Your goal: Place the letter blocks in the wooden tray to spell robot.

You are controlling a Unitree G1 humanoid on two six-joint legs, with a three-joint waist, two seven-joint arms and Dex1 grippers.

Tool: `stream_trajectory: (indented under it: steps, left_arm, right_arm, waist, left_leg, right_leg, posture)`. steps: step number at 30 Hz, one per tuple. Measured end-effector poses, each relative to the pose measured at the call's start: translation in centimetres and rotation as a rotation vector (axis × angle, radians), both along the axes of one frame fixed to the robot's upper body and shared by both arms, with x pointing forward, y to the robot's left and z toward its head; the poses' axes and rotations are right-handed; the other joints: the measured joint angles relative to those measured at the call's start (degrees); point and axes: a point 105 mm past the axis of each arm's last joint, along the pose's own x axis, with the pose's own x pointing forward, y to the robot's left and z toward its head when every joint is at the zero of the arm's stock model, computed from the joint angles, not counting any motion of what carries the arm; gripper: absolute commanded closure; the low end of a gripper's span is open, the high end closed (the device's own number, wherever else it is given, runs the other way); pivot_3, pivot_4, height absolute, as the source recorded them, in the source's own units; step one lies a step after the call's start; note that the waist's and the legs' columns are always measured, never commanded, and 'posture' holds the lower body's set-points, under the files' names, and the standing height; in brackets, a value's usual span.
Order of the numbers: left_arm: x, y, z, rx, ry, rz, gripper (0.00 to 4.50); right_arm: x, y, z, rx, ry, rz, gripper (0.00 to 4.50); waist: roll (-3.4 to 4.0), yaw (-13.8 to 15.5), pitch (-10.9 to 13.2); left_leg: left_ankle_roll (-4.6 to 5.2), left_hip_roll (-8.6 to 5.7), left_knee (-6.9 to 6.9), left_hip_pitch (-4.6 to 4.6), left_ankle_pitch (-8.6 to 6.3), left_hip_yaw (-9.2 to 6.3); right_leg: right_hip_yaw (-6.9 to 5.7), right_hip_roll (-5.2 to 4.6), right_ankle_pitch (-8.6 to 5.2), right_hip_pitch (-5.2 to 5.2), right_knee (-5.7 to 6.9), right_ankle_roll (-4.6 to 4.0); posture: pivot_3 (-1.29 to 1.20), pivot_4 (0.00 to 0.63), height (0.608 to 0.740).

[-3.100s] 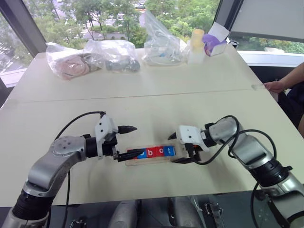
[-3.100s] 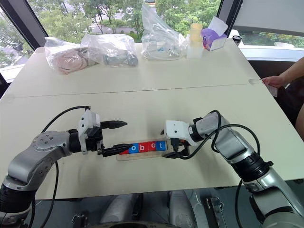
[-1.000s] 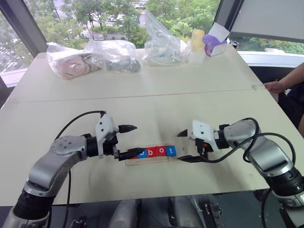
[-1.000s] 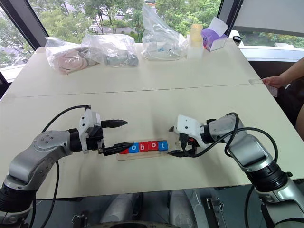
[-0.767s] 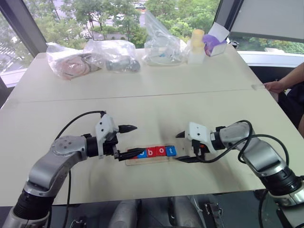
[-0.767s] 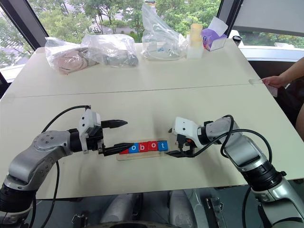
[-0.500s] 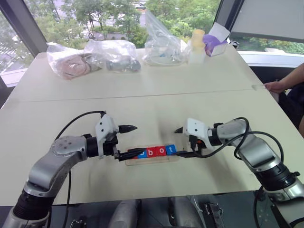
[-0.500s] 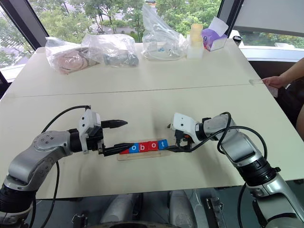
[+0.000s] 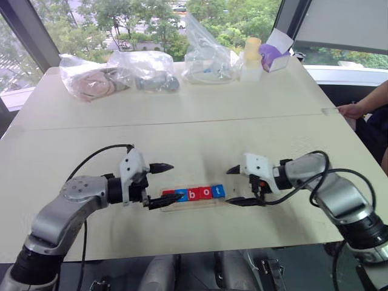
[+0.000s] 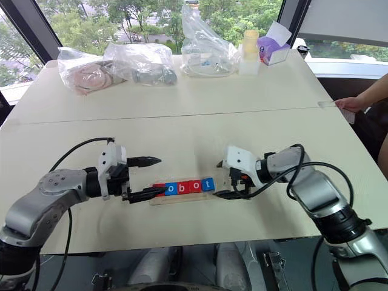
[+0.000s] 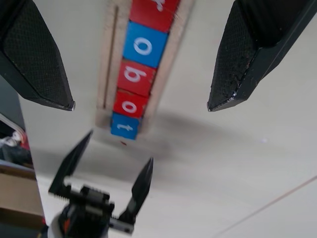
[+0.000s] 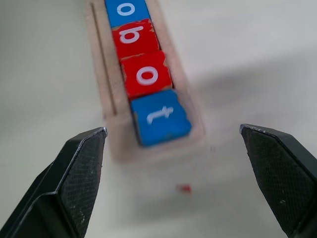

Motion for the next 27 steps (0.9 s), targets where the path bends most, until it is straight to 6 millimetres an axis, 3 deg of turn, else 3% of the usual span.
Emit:
stream_trajectory:
  steps: [3, 9, 27]
  left_arm:
    - [-0.1, 0.1, 0.0, 0.005, 0.000, -0.001, 0.00]
    - [-0.1, 0.0, 0.1, -0.003, -0.001, -0.001, 0.00]
    - [-1.0, 0.5, -0.6, -0.002, 0.027, 0.010, 0.00]
  right_arm:
    - [0.6, -0.6, 0.5, 0.008, -0.029, -0.036, 0.05]
    - [2.1, -0.8, -0.7, -0.004, -0.042, -0.073, 0.05]
    - [2.0, 0.9, -2.0, 0.003, -0.026, -0.023, 0.05]
  waist:
    - [0.00, 0.0, 0.0]
    - [0.00, -0.1, 0.0]
    - [0.00, 0.0, 0.0]
  left_leg:
    - [0.00, 0.01, 0.01, 0.01, 0.00, 0.00]
    - [0.00, 0.01, 0.00, 0.01, 0.00, 0.01]
    - [0.00, 0.00, 0.00, 0.01, 0.00, 0.00]
  right_leg:
    - [0.00, 0.00, 0.00, 0.01, 0.00, -0.01]
    - [0.01, 0.01, 0.00, 0.00, 0.00, 0.00]
    - [0.00, 0.01, 0.00, 0.01, 0.00, -0.01]
  posture:
    - [0.00, 0.150, 0.740]
    - [0.00, 0.150, 0.740]
    - [0.00, 0.150, 0.740]
